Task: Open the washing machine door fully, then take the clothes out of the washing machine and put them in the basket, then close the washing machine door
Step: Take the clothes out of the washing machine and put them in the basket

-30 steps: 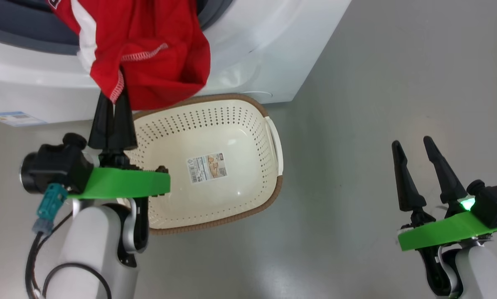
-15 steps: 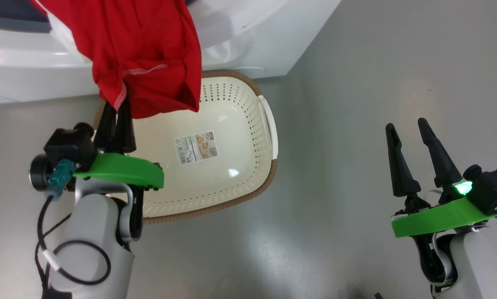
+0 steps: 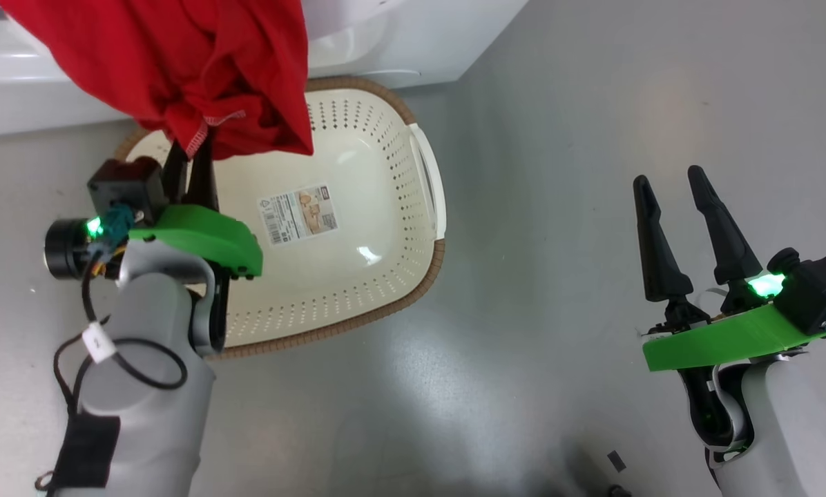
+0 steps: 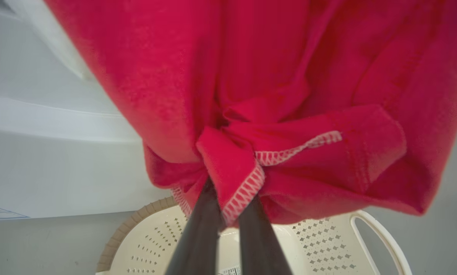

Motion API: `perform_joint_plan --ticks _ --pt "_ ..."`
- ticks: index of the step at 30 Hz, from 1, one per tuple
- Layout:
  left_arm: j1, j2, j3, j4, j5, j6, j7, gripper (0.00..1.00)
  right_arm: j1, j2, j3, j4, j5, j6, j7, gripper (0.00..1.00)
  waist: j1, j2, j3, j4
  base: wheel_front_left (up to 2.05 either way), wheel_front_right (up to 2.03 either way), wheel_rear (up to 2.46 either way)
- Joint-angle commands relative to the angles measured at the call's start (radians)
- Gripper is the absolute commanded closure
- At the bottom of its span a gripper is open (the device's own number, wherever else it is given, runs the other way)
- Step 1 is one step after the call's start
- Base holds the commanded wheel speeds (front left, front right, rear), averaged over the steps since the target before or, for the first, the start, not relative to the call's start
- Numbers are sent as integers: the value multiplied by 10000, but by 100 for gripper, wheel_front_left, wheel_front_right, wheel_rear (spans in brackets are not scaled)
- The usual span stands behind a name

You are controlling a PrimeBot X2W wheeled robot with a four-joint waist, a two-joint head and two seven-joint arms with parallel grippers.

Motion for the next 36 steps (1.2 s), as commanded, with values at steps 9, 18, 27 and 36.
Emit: perform_joint_plan --ticks 9,18,27,36 --pt "-939 241 223 1369 324 12 -40 62 -129 68 304 -234 112 73 -65 0 0 0 462 -183 0 0 0" --pt "-1100 241 365 1483 374 5 -40 0 -160 88 254 -233 108 73 -65 0 0 0 484 -161 0 0 0" --pt "-747 241 312 926 0 -29 -40 0 -187 12 176 -227 72 73 -65 0 0 0 391 40 0 0 0" --pt "18 241 -10 -489 -368 111 -40 0 -110 -111 79 -279 14 73 -65 0 0 0 267 349 0 0 0"
